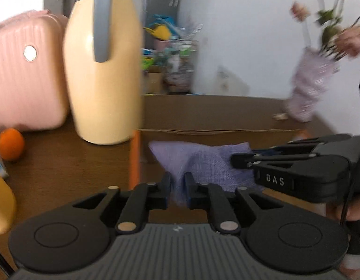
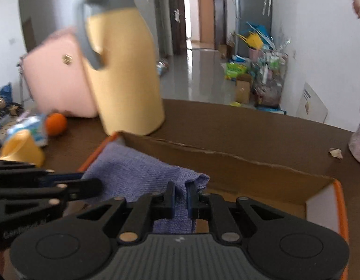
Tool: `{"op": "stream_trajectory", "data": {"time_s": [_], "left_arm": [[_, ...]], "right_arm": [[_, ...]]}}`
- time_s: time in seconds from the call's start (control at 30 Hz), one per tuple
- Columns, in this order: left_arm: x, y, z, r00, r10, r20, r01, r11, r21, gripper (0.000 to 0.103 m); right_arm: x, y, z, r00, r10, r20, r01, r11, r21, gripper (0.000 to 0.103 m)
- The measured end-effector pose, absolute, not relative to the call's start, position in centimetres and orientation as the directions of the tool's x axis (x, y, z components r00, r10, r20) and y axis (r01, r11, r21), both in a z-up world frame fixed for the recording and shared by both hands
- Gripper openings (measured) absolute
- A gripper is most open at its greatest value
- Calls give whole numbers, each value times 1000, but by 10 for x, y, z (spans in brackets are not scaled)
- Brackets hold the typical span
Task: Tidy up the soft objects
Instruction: 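Carry the purple cloth bag into the cardboard box and open the left tool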
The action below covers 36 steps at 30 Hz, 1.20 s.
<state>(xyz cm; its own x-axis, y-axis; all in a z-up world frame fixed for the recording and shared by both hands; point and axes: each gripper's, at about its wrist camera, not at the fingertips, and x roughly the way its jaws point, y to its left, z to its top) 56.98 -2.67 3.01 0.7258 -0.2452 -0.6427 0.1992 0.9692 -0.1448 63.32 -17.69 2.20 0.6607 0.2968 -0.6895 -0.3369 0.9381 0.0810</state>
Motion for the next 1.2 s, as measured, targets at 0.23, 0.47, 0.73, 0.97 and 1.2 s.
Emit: {"op": "stream_trajectory", "data": {"time_s": [0.23, 0.47, 0.73, 0.97, 1.2], "left_arm": [[574, -8, 26, 792, -180, -584, 191, 981, -44, 66], [510, 8, 62, 843, -127, -522, 162, 986, 23, 79], [407, 16, 126, 894, -140, -426, 164, 986, 19, 93], [279, 21, 118, 938, -125, -323, 159, 984, 79, 99], [172, 11, 69, 956, -49, -289, 95, 985, 146, 101]], "right_arm": [[635, -168, 11, 677, 272, -684, -337, 941, 40, 47], [556, -227, 89, 783, 278, -556, -344, 939, -16, 65], [442, -285, 151, 846, 297, -443, -333, 943, -3, 74], [302, -326, 119, 869, 370, -329, -364, 928, 82, 83], [197, -317, 54, 911, 273, -309, -293, 956, -19, 85]]}}
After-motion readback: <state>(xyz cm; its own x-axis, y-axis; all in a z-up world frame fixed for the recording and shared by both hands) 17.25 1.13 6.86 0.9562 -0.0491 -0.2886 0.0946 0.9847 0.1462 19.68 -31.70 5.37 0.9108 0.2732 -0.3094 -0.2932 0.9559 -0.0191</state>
